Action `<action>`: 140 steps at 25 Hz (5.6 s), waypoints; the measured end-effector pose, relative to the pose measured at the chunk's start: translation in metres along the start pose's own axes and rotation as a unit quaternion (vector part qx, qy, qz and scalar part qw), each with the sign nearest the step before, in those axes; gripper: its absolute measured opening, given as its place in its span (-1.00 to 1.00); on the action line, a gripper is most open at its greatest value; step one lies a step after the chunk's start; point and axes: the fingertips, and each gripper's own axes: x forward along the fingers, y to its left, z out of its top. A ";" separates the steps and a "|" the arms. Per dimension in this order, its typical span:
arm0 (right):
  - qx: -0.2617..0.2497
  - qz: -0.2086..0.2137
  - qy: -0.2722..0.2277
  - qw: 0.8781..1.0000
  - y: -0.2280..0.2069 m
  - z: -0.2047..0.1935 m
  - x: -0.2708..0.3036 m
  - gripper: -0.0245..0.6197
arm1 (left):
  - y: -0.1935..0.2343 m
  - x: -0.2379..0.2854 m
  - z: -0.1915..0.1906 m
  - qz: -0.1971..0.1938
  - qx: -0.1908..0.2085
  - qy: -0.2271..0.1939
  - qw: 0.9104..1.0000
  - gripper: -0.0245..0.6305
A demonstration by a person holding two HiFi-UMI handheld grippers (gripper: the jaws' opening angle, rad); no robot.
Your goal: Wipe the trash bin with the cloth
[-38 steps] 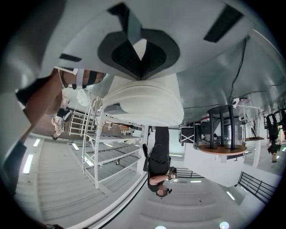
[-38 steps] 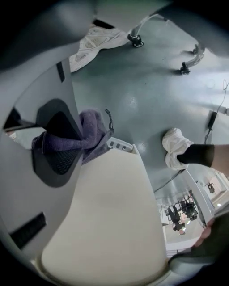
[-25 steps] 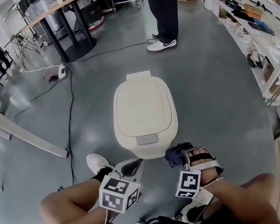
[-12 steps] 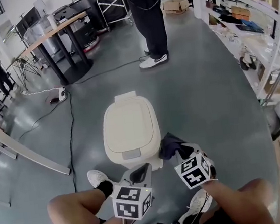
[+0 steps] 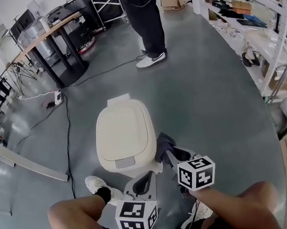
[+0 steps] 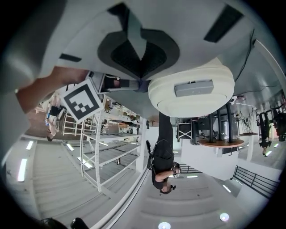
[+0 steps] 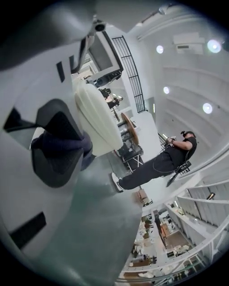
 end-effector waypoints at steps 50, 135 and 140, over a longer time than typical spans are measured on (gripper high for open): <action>0.064 -0.040 0.015 0.997 -0.064 -0.124 0.087 -0.76 | 0.001 0.050 -0.080 -0.025 -0.024 0.056 0.998 -0.93; -0.058 -0.048 0.038 0.996 -0.068 -0.141 0.124 -0.76 | 0.019 0.074 -0.116 -0.023 -0.027 0.083 0.996 -0.93; -0.081 -0.060 0.005 0.995 -0.065 -0.119 0.118 -0.76 | 0.018 0.074 -0.113 -0.025 -0.024 0.081 0.996 -0.93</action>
